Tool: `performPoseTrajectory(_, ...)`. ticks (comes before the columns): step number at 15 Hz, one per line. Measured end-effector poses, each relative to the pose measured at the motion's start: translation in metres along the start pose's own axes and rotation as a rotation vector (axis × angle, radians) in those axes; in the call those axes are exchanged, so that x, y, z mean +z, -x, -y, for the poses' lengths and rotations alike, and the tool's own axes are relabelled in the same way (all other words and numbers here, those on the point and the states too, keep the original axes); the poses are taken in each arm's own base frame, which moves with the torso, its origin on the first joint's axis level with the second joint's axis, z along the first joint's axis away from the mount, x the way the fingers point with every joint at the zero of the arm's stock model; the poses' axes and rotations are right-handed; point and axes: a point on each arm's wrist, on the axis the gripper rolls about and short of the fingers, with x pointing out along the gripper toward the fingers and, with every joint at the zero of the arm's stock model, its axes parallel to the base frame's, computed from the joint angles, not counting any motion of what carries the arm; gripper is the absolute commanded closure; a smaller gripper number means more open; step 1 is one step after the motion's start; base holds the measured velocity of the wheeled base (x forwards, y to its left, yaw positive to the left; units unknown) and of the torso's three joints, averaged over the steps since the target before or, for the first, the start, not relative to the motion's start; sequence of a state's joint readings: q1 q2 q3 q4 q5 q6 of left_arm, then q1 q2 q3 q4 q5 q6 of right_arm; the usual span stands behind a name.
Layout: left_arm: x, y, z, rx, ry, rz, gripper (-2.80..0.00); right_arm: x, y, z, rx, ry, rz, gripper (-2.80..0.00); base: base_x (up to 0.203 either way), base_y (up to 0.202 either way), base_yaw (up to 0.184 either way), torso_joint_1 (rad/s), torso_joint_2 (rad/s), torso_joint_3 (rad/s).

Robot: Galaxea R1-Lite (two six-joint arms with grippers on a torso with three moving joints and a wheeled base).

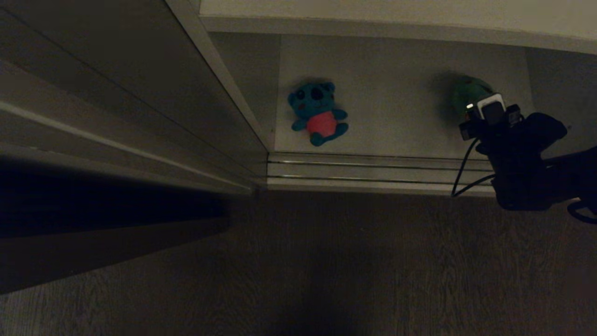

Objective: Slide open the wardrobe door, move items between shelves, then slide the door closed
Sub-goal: Place the green doll on the lower shelf

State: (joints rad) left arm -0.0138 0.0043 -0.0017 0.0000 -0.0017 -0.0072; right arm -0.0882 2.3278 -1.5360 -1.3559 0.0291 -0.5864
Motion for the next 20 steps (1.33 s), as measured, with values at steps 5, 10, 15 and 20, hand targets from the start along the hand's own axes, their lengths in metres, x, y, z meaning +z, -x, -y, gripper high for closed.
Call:
performPoseTrajectory(5, 0.0, 0.0, 0.0, 0.0, 0.0, 0.0, 0.0, -0.007, -0.006, 0.006, -0.064, 0.043, 0.061, -2.8, 0.0, 0.0, 0.0, 0.0, 0.0, 0.0)
performPoseTrajectory(10, 0.0, 0.0, 0.0, 0.0, 0.0, 0.0, 0.0, -0.019, 0.002, 0.002, -0.046, -0.011, 0.01, -2.8, 0.0, 0.0, 0.0, 0.0, 0.0, 0.0)
performPoseTrajectory(15, 0.0, 0.0, 0.0, 0.0, 0.0, 0.0, 0.0, 0.001, 0.012, 0.015, -0.034, -0.064, -0.006, -2.8, 0.0, 0.0, 0.0, 0.0, 0.0, 0.0)
performPoseTrajectory(20, 0.0, 0.0, 0.0, 0.0, 0.0, 0.002, 0.0, 0.024, 0.036, 0.025, 0.02, -0.142, -0.073, -2.8, 0.0, 0.0, 0.0, 0.0, 0.0, 0.0)
